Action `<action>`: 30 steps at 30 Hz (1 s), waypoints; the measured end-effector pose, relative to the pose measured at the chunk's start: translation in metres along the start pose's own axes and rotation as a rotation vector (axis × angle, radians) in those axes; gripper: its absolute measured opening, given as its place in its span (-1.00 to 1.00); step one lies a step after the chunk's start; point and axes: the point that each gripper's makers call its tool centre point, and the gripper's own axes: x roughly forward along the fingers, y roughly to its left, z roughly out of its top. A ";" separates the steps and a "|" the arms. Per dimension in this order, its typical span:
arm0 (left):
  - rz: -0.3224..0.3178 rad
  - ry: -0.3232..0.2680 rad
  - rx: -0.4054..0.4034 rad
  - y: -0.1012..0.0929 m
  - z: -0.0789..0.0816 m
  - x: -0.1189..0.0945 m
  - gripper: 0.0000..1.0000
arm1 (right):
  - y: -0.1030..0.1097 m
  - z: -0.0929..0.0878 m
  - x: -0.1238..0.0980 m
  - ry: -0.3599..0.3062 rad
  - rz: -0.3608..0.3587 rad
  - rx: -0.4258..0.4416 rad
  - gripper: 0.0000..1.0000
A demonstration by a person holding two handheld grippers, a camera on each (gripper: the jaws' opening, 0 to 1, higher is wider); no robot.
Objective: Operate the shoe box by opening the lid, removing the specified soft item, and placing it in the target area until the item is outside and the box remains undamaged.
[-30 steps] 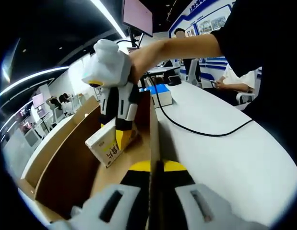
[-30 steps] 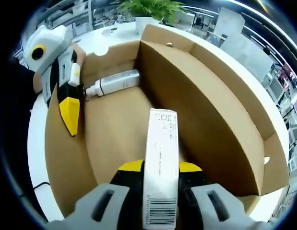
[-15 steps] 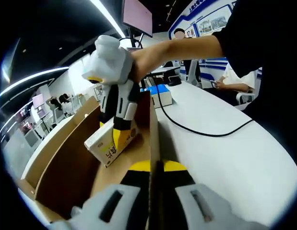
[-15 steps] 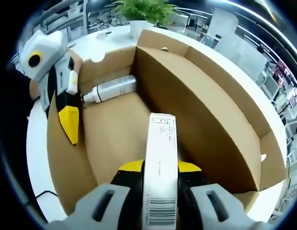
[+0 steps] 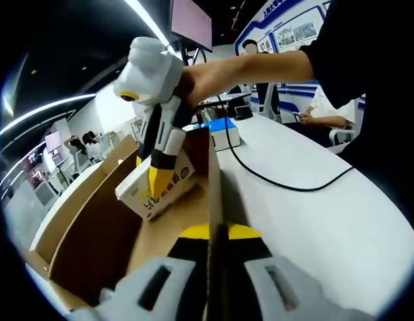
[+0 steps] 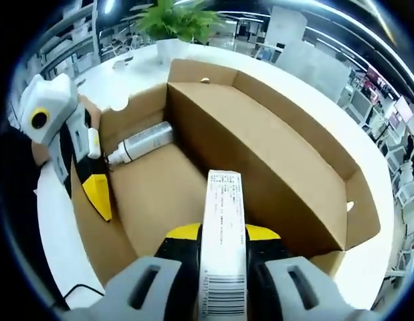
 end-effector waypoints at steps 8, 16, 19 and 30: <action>0.000 0.000 0.001 -0.001 0.001 0.000 -0.93 | -0.007 0.007 -0.012 -0.029 -0.022 -0.001 -0.56; 0.000 -0.001 0.006 0.001 -0.001 0.000 -0.93 | -0.018 0.014 -0.029 -0.082 -0.066 0.068 -0.57; 0.000 -0.001 0.005 0.000 -0.001 0.000 -0.93 | -0.019 0.017 -0.033 -0.104 -0.071 0.081 -0.57; 0.000 -0.001 0.006 0.001 -0.001 0.001 -0.93 | -0.038 0.022 -0.075 -0.190 -0.146 0.139 -0.57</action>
